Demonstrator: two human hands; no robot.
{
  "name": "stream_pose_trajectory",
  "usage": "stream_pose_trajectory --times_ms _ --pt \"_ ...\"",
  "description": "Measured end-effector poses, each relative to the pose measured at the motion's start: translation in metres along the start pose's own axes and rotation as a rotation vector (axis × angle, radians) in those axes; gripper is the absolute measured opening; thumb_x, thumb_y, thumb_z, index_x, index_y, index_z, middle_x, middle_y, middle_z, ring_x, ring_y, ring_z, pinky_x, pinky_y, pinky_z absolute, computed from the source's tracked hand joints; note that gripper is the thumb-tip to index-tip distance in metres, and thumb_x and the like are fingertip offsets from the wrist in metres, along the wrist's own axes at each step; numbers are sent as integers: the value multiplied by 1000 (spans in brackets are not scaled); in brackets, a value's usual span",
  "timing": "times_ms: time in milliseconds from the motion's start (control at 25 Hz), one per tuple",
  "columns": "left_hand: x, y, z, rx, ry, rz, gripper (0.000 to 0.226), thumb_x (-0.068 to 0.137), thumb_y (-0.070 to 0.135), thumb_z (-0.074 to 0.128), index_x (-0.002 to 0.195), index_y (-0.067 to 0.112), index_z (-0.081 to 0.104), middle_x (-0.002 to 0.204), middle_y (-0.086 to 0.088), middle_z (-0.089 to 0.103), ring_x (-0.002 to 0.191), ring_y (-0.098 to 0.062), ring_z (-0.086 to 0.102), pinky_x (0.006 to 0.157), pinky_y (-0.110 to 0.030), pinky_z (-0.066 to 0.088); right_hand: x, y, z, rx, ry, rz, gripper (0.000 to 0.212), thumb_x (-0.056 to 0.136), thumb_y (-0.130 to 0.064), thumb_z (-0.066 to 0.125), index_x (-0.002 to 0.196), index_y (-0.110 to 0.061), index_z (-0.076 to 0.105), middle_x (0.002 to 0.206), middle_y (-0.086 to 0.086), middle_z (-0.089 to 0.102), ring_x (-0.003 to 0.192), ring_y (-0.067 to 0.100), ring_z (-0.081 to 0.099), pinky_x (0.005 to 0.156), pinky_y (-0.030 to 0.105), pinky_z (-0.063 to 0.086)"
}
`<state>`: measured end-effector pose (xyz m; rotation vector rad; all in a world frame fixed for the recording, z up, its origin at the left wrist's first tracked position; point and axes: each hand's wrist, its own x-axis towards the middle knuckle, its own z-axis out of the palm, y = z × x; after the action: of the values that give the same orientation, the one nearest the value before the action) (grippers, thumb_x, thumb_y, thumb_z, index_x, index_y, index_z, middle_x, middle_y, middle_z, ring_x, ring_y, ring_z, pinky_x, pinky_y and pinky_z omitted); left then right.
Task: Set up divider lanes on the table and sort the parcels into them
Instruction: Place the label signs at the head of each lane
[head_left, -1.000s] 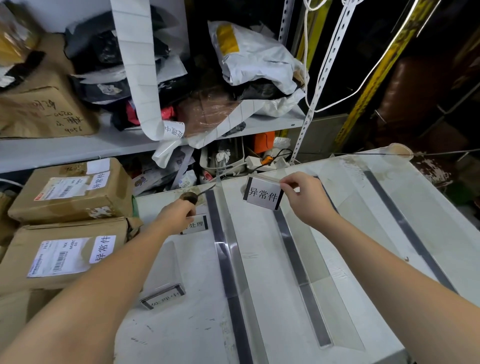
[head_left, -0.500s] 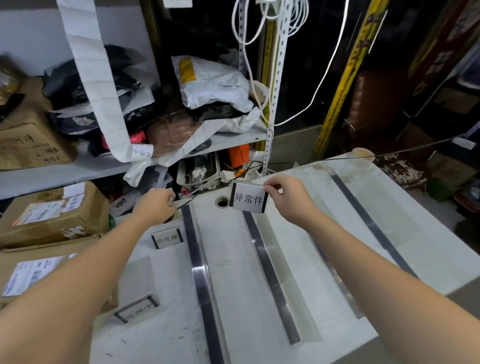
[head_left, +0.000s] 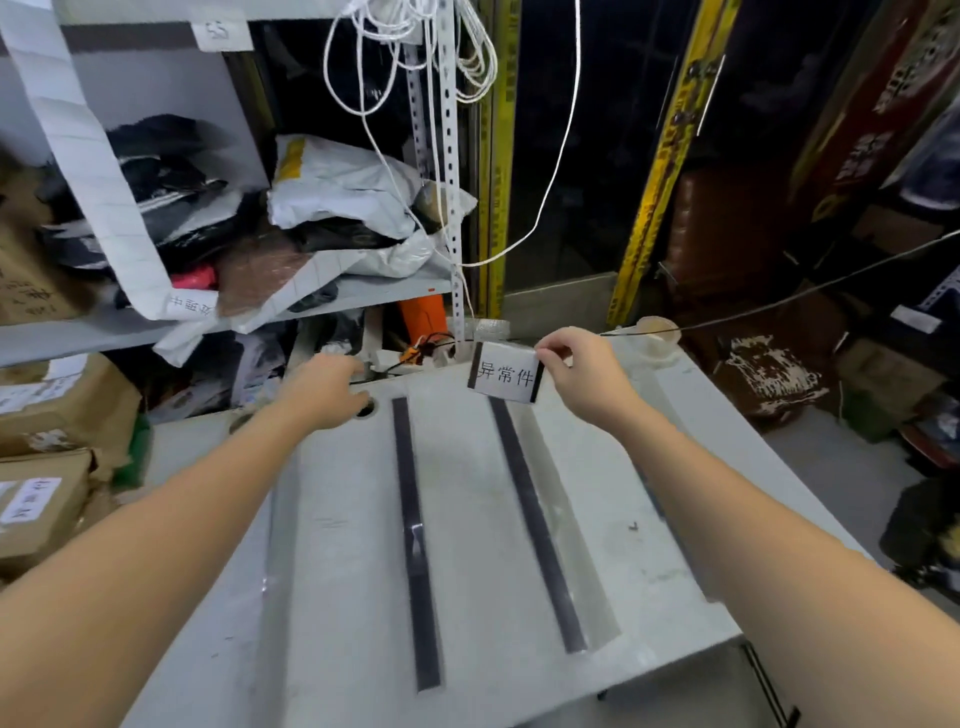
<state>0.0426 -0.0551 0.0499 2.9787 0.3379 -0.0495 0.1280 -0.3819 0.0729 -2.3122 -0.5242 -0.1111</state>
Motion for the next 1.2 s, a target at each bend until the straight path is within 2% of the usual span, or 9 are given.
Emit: stream_pose_trajectory --times_ms 160,280,360,440,520,600,760,1000,1200 --pt "3 53 8 229 22 -30 35 93 43 59 116 17 60 111 -6 65 101 -30 63 69 -35 43 11 55 -34 3 0 25 15 102 -17 59 106 -9 71 101 1 66 92 16 59 74 24 45" --pt "10 79 15 313 44 -40 36 92 48 53 112 18 60 105 -5 66 94 -28 65 68 -34 48 19 97 -45 -28 -13 43 14 102 -14 59 99 -8 72 96 5 69 88 21 62 75 33 48" --pt "18 92 21 304 50 -43 39 95 48 51 115 16 62 106 -5 67 95 -28 65 70 -35 52 28 128 -45 -39 -46 75 15 101 -13 59 98 -6 73 96 9 71 89 25 64 79 36 51" --pt "26 101 29 282 37 -33 42 98 48 49 123 17 62 117 -5 67 105 -28 64 73 -35 51 37 154 -40 -42 -86 108 16 101 -12 60 99 -4 73 97 11 73 91 28 65 82 39 53" --pt "34 108 36 246 -2 -30 44 98 48 50 130 19 60 126 -4 65 113 -28 63 77 -36 50 44 176 -30 -31 -127 122 15 100 -11 61 96 -4 73 95 10 73 90 28 65 80 36 51" --pt "40 110 42 199 -17 -33 42 98 46 51 128 18 61 125 -5 66 111 -29 63 81 -39 54 49 192 -18 -21 -159 134 15 100 -11 60 93 -6 72 92 8 71 87 27 63 75 32 45" --pt "49 110 58 214 8 -69 40 98 47 51 125 18 63 117 -3 69 104 -27 65 79 -37 55 65 218 14 -24 -214 155 15 102 -10 58 95 -4 71 95 10 70 84 23 59 72 29 39" --pt "62 97 74 179 -92 -106 54 98 51 52 141 20 54 130 -1 63 115 -25 61 90 -39 52 83 239 44 -69 -299 137 14 101 -6 58 103 -1 71 108 14 68 98 29 61 89 38 51" --pt "69 95 80 110 -175 -131 57 98 51 53 147 22 48 142 1 57 126 -25 55 96 -40 50 88 256 53 -160 -361 169 19 101 -4 56 113 1 70 118 18 66 107 35 61 94 42 50"
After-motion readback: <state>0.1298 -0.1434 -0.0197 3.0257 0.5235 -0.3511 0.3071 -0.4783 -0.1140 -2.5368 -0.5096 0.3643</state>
